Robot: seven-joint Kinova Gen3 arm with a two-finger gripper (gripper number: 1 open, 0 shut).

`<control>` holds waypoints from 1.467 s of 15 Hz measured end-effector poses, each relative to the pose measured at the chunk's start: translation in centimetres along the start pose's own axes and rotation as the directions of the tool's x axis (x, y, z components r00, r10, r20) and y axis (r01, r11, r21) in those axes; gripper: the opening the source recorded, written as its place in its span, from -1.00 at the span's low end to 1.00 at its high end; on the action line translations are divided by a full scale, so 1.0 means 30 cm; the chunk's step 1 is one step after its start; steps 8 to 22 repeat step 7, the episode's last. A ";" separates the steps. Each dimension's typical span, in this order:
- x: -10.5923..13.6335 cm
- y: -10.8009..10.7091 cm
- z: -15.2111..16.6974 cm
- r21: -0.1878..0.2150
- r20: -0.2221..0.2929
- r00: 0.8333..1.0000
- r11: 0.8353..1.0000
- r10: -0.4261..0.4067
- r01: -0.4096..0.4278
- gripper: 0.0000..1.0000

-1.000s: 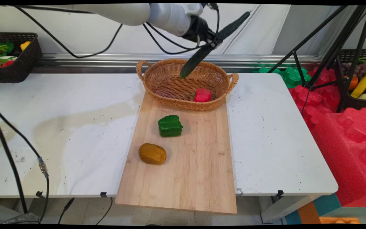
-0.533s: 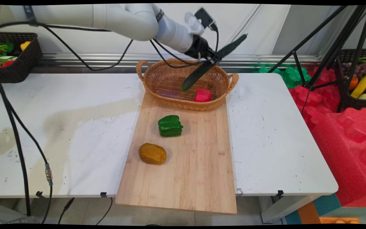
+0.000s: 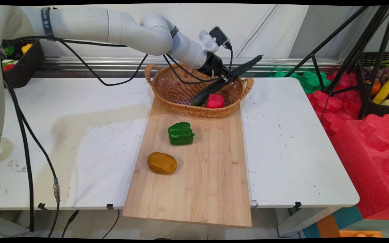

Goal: Place the picked object in the vegetable basket

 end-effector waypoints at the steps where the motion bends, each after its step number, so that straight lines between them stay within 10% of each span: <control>1: -0.006 0.005 0.006 -0.005 0.001 1.000 1.000 -0.001 0.001 -1.00; 2: -0.010 0.007 0.009 -0.007 0.000 1.000 1.000 -0.003 0.003 1.00; 22: -0.014 0.018 -0.004 -0.003 -0.013 1.000 1.000 -0.004 0.004 1.00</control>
